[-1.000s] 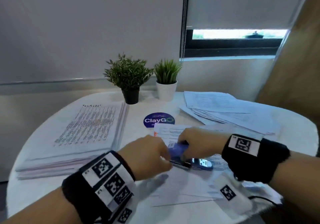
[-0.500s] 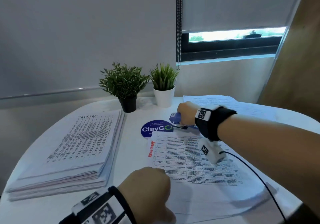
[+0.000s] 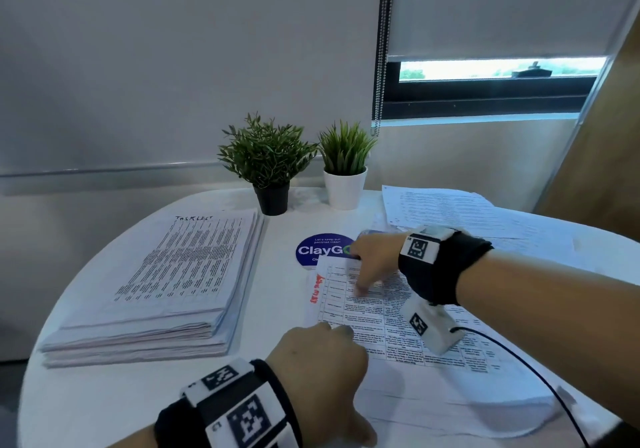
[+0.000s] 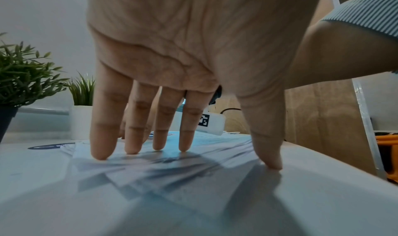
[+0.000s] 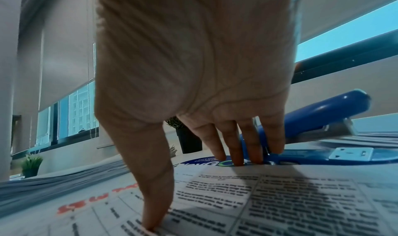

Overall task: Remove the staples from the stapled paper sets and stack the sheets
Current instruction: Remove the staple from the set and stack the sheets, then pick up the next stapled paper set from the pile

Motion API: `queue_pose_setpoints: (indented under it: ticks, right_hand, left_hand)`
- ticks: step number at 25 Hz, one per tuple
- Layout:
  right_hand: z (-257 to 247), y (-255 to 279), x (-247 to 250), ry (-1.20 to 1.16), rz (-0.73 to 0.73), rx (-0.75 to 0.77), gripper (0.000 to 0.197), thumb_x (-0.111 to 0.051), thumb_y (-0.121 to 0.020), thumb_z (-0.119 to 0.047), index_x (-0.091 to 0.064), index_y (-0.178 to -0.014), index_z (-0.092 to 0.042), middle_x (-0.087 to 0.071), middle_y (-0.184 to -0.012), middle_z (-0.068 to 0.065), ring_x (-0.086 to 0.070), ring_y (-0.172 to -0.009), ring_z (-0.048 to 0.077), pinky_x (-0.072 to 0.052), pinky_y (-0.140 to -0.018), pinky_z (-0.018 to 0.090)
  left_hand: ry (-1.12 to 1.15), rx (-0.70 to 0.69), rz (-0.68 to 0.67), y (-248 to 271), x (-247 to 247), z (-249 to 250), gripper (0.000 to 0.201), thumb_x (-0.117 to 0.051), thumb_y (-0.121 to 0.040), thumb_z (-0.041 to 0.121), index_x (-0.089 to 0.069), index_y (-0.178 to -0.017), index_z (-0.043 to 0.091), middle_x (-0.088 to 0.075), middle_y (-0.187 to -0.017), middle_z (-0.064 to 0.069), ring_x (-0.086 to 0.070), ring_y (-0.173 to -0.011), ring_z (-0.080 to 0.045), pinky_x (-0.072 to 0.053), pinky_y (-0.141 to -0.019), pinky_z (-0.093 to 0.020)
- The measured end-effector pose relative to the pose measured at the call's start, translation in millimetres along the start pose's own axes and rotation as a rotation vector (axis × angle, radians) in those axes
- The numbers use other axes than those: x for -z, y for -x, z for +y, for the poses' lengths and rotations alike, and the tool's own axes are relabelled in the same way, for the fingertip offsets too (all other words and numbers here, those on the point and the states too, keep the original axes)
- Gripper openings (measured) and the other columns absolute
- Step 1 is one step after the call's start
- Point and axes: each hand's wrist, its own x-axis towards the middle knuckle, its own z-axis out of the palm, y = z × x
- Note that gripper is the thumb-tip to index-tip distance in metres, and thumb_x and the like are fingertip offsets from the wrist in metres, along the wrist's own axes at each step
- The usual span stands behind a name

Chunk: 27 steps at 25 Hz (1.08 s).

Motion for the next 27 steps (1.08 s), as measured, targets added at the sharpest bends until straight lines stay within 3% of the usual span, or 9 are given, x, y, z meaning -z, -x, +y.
queue_pose_setpoints:
  ticks: [2,5,9,14,18,21,24,27]
  right_hand:
    - [-0.5,-1.0,-1.1,0.004,-0.071,-0.072,0.063,-0.082,-0.07,-0.045,-0.054,-0.12,-0.017,-0.06,-0.119,0.0,-0.058,-0.101,0.02,-0.05,-0.089,0.035]
    - [-4.9,-3.5,0.0,0.176,-0.082,-0.106,0.082,-0.079,-0.068,-0.055,-0.047,-0.134,-0.019,-0.045,-0.133,0.003,-0.048,-0.121,0.025,-0.045,-0.097,0.04]
    - [-3.6,-3.9,-2.3,-0.089,-0.074,0.003,0.057,-0.086,-0.063,-0.046,-0.058,-0.108,-0.024,-0.059,-0.112,-0.003,-0.057,-0.099,0.017,-0.05,-0.088,0.034]
    - [-7.3,-2.0,-7.8,-0.133,-0.125,0.1,0.072,-0.087,-0.066,-0.031,-0.051,-0.128,-0.024,-0.05,-0.126,-0.002,-0.052,-0.112,0.02,-0.046,-0.099,0.039]
    - [-7.7,-0.5,-6.8,-0.136,-0.114,0.041,0.066,-0.09,-0.063,-0.028,-0.055,-0.118,-0.02,-0.061,-0.112,-0.002,-0.058,-0.101,0.019,-0.049,-0.093,0.037]
    - [-10.5,-0.4,-7.8,-0.131,-0.112,0.008,0.061,-0.091,-0.061,-0.03,-0.057,-0.11,-0.018,-0.062,-0.104,-0.003,-0.057,-0.098,0.019,-0.049,-0.091,0.038]
    - [-12.0,0.7,-8.5,-0.067,-0.084,0.007,0.06,-0.091,-0.06,-0.034,-0.054,-0.106,-0.021,-0.054,-0.111,-0.002,-0.053,-0.102,0.02,-0.048,-0.091,0.037]
    - [-13.8,0.7,-9.5,-0.087,-0.084,-0.008,0.066,-0.09,-0.063,-0.027,-0.054,-0.117,-0.016,-0.059,-0.116,0.0,-0.057,-0.106,0.021,-0.048,-0.093,0.037]
  left_hand:
    - [-0.004,-0.007,0.027,-0.3,-4.1,0.9,0.031,-0.069,-0.085,0.031,-0.06,-0.106,0.01,-0.056,-0.11,-0.008,-0.054,-0.098,-0.03,-0.02,-0.05,-0.025]
    - [0.005,-0.052,0.076,1.8,-5.9,1.9,0.046,-0.071,-0.08,0.045,-0.06,-0.108,0.011,-0.054,-0.109,-0.006,-0.051,-0.099,-0.029,-0.028,-0.057,-0.029]
    - [-0.01,-0.052,0.058,0.7,-7.2,2.3,0.047,-0.068,-0.08,0.048,-0.061,-0.109,0.012,-0.054,-0.107,-0.006,-0.051,-0.097,-0.028,-0.035,-0.065,-0.036]
    - [-0.04,-0.049,0.038,-2.0,-10.4,2.7,0.042,-0.069,-0.082,0.042,-0.065,-0.11,0.012,-0.057,-0.104,-0.006,-0.054,-0.093,-0.03,-0.035,-0.063,-0.034]
    - [-0.016,-0.048,0.011,0.8,-8.4,1.8,0.036,-0.066,-0.084,0.037,-0.065,-0.106,0.01,-0.056,-0.099,-0.007,-0.054,-0.084,-0.03,-0.039,-0.063,-0.035]
    - [0.01,-0.045,-0.012,3.6,-8.4,0.4,0.036,-0.066,-0.084,0.037,-0.065,-0.105,0.008,-0.055,-0.1,-0.008,-0.055,-0.087,-0.032,-0.04,-0.063,-0.036]
    - [0.016,-0.057,-0.022,5.0,-6.9,-1.1,0.035,-0.067,-0.083,0.037,-0.066,-0.103,0.009,-0.055,-0.099,-0.009,-0.055,-0.085,-0.031,-0.039,-0.062,-0.035]
    - [0.039,-0.064,-0.024,5.5,-5.6,-2.0,0.033,-0.068,-0.082,0.038,-0.065,-0.098,0.009,-0.054,-0.098,-0.009,-0.053,-0.083,-0.03,-0.037,-0.062,-0.034]
